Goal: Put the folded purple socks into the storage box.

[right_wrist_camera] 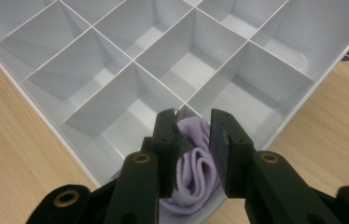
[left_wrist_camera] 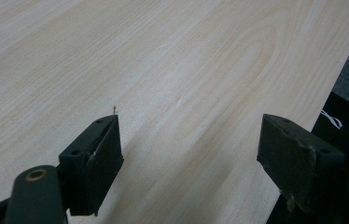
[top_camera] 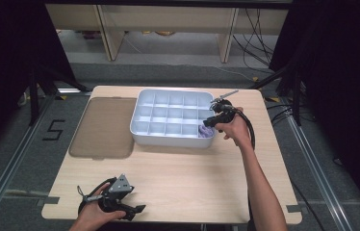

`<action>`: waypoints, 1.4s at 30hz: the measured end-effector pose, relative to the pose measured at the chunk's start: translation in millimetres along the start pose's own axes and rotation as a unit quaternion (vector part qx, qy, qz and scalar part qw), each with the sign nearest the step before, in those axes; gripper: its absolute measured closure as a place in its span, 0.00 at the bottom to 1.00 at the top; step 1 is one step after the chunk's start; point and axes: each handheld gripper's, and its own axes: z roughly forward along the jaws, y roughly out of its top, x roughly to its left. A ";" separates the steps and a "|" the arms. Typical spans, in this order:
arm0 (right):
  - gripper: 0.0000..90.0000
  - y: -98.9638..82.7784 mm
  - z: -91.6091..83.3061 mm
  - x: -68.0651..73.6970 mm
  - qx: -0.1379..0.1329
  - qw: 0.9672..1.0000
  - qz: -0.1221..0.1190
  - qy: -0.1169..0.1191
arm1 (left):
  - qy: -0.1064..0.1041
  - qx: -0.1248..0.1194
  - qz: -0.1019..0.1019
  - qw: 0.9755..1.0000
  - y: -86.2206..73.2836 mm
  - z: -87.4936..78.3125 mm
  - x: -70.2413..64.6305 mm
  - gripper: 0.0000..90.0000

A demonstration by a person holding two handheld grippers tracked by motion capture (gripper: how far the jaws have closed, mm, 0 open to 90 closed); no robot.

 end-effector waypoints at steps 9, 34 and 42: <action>0.78 -3.4 -6.2 6.4 -0.020 1.000 0.008 0.010 | -0.001 0.001 0.000 1.000 -0.3 0.4 0.7 0.23; 0.69 -24.1 -18.9 23.9 -0.091 0.995 0.018 0.046 | 0.002 0.000 -0.012 1.000 -1.7 1.6 0.6 0.23; 0.65 -30.8 -36.7 25.8 -0.089 0.994 0.028 0.053 | -0.004 -0.003 -0.004 1.000 -0.8 1.8 0.2 0.23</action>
